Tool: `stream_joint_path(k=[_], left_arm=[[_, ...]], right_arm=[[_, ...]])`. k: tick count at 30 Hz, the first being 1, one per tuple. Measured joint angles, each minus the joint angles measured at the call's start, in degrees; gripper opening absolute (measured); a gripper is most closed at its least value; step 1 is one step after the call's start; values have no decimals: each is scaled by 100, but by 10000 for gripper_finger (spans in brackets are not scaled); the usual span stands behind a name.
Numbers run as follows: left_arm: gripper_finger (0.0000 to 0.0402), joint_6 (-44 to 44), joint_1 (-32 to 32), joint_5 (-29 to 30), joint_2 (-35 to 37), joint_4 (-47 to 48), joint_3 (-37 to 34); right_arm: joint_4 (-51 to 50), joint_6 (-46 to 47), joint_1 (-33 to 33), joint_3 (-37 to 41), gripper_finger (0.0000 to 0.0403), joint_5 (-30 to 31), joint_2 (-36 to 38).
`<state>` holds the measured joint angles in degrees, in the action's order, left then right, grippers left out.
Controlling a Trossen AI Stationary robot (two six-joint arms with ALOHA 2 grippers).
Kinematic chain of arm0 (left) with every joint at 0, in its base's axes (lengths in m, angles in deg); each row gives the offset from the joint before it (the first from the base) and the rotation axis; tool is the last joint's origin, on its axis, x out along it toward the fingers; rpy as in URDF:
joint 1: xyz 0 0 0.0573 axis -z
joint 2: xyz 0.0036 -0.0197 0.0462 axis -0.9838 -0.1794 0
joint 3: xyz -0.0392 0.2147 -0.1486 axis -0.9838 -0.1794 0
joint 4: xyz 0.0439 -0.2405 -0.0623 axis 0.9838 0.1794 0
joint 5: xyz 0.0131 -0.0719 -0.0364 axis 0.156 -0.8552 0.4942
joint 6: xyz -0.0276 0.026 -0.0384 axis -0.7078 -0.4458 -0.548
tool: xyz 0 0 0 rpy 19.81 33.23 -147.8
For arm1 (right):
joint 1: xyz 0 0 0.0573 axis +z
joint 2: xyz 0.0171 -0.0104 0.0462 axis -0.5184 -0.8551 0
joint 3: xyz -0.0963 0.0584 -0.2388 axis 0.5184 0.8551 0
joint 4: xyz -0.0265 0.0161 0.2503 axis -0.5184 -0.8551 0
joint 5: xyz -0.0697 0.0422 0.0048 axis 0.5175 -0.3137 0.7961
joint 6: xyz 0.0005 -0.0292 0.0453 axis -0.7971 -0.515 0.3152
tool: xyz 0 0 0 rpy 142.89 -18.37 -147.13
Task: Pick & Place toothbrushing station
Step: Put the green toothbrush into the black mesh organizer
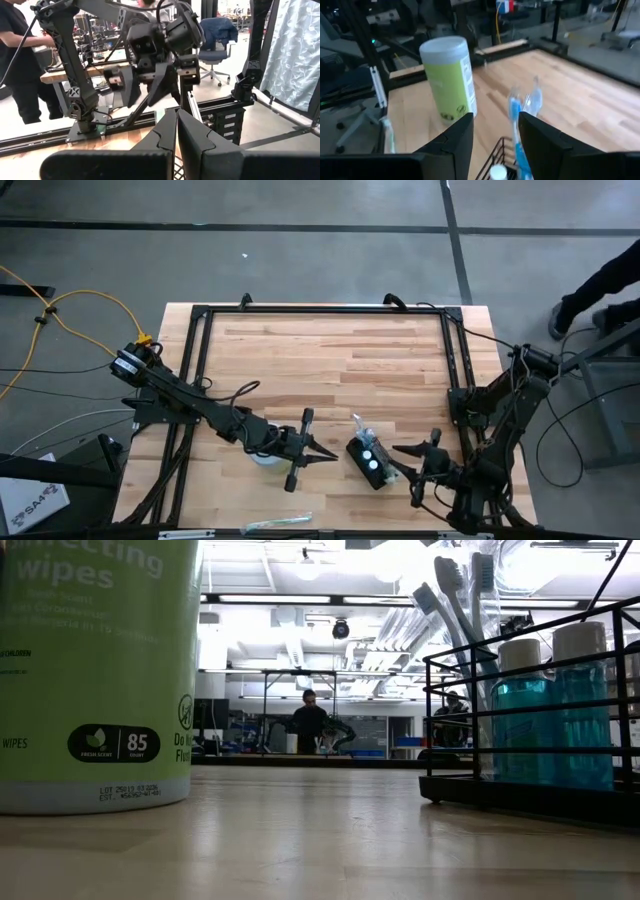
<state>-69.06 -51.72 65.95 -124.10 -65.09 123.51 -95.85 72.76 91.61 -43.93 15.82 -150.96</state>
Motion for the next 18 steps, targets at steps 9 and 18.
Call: stream_joint_path(k=[9,18], left_arm=[[11,-748,261,-2,261,1215,0],[11,-791,1154,168,568,2109,28]], right_arm=[[1575,-1766,-15,0,148,-143,0],[3587,-4175,-94,0,148,-399,0]])
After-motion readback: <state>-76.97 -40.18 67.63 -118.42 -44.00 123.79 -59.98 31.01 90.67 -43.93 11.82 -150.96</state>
